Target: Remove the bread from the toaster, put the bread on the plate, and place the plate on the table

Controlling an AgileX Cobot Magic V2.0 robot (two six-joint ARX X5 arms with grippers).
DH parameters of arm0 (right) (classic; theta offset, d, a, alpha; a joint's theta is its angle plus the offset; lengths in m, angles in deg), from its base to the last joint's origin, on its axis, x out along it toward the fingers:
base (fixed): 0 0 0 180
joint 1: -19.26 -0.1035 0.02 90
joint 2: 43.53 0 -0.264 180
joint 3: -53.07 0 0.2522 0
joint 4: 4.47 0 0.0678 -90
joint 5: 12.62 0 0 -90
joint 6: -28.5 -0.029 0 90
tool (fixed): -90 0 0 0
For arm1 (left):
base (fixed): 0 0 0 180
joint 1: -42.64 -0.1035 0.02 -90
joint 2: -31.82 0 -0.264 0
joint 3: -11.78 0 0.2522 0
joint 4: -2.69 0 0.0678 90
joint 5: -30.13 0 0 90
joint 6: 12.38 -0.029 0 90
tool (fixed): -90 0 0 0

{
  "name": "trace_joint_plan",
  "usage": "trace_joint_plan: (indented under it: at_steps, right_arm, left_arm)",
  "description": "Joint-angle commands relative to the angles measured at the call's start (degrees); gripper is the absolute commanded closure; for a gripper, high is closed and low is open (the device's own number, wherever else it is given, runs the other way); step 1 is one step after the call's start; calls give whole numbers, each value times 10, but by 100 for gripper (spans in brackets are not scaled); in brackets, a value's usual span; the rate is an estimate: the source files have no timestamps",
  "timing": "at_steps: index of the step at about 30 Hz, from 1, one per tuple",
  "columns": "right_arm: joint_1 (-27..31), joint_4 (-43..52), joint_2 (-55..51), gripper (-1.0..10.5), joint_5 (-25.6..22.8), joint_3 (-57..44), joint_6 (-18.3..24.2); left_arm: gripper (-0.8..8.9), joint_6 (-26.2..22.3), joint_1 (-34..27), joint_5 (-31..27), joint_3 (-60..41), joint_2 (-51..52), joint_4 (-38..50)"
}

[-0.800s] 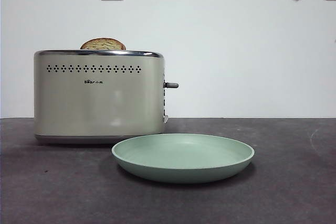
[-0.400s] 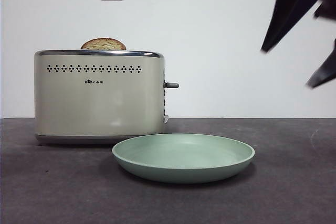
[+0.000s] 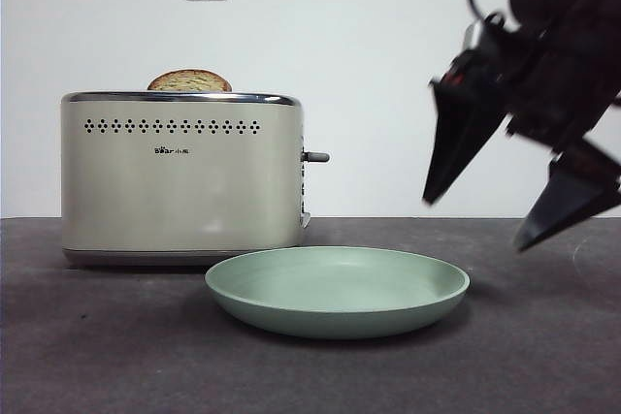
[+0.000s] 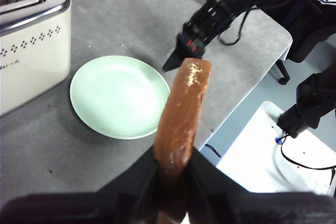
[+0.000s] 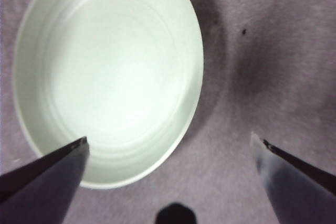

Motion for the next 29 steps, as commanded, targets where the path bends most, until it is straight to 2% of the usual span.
trace_joint_plan:
  at_steps: [1, 5, 9, 19, 29]
  right_arm:
    - [-13, 19, 30, 518, -12, 1, -10]
    - [-22, 43, 60, 533, -12, 1, -19]
    - [-28, 62, 84, 683, -12, 1, -20]
    - [-28, 88, 110, 965, -12, 1, -20]
    - [-28, 94, 91, 964, -12, 1, -31]
  left_arm:
    - [820, -3, 2, 3, 0, 5, 9]
    - [820, -3, 2, 2, 0, 5, 9]
    - [820, -3, 2, 2, 0, 5, 9]
    - [821, -1, 2, 2, 0, 5, 9]
    - [821, 2, 2, 3, 0, 5, 9]
